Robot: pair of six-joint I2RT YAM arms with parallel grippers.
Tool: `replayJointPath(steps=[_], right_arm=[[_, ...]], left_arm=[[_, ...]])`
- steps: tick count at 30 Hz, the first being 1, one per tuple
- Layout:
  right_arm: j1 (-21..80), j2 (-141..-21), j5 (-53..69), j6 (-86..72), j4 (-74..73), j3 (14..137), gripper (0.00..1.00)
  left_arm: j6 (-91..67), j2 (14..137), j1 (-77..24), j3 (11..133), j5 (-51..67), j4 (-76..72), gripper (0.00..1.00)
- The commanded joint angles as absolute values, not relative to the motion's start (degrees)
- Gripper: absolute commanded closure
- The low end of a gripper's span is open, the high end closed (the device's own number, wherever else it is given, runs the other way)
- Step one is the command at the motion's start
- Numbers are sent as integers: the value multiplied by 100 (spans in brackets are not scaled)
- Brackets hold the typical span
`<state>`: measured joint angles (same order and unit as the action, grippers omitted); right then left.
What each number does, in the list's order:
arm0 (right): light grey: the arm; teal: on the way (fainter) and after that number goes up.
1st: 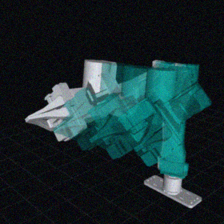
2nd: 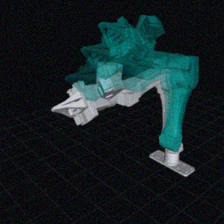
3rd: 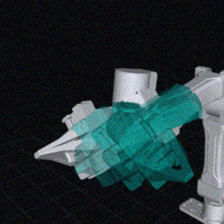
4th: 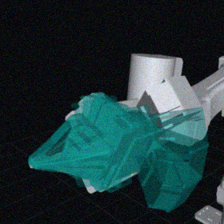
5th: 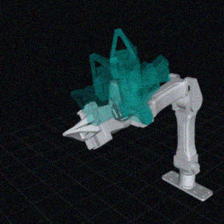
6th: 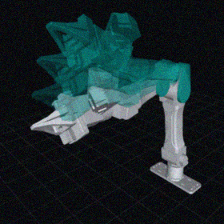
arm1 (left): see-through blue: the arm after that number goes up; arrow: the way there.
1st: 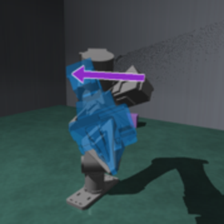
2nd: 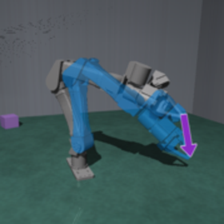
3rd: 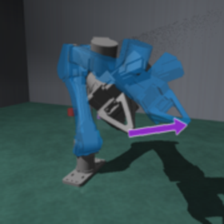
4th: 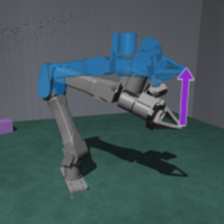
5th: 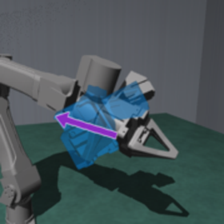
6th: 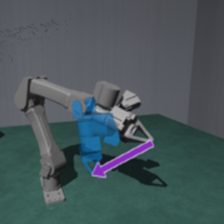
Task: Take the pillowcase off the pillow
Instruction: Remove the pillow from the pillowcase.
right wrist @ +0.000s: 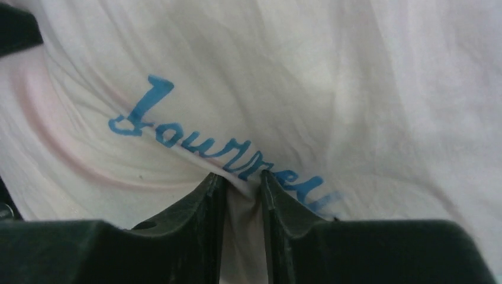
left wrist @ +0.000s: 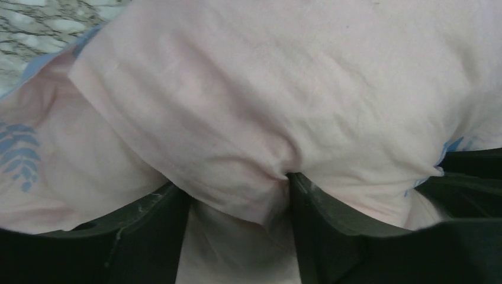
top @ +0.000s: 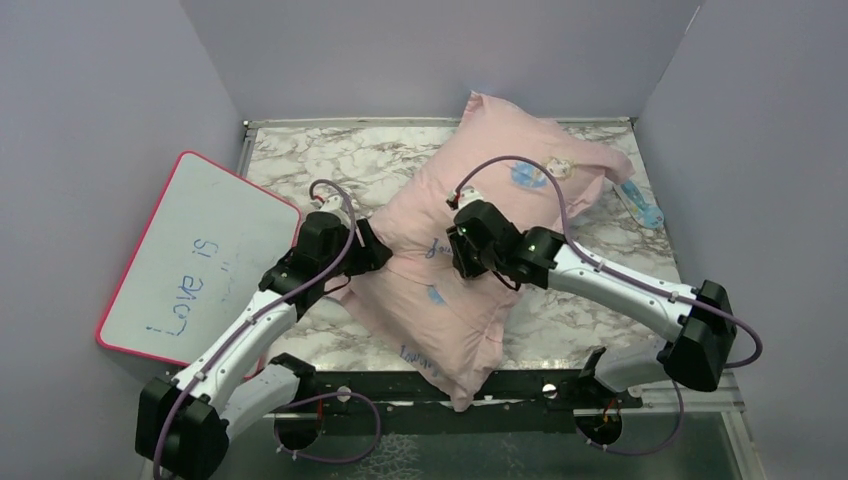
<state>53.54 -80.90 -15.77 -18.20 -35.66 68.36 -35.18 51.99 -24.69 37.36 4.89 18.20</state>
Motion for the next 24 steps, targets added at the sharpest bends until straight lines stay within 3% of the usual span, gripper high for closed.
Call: replayJointPath(steps=[1,3,6,8,13,14,15,19,22,24], right_arm=[[5225,-7604,-749,-2482,-3709,5716,78],[5229,-7107,114,-2647,-3166,5140,86],[5229,-6337,448,-3005,-2901,4515,86],[5228,-5792,74,-3149,-3156,4465,83],[5225,-4954,-309,-2812,-3490,5032,51],[5229,-4927,-86,-2676,-3430,5177,48],[5229,-4926,135,-2579,-3358,5314,44],[5229,-5250,153,-2388,-3453,5967,28],[5229,-5404,-685,-2716,-3539,6298,12],[5229,-5279,-912,-2940,-3294,6319,6]], left_arm=[[-3527,5801,-2451,3491,1448,731,50],[-3481,6117,-2459,3544,1600,378,69],[-3333,6602,-2510,3777,1765,118,91],[-3270,6848,-2598,3947,1912,-39,94],[-3246,6739,-2751,4016,1687,-228,93],[-3256,6589,-2750,3957,1539,-217,86],[-3285,6415,-2750,3888,1366,-159,70],[-3354,5478,-2749,3782,195,686,25],[-3520,4640,-2742,3726,-630,1358,6],[-3660,4052,-2742,3645,-870,1674,1]])
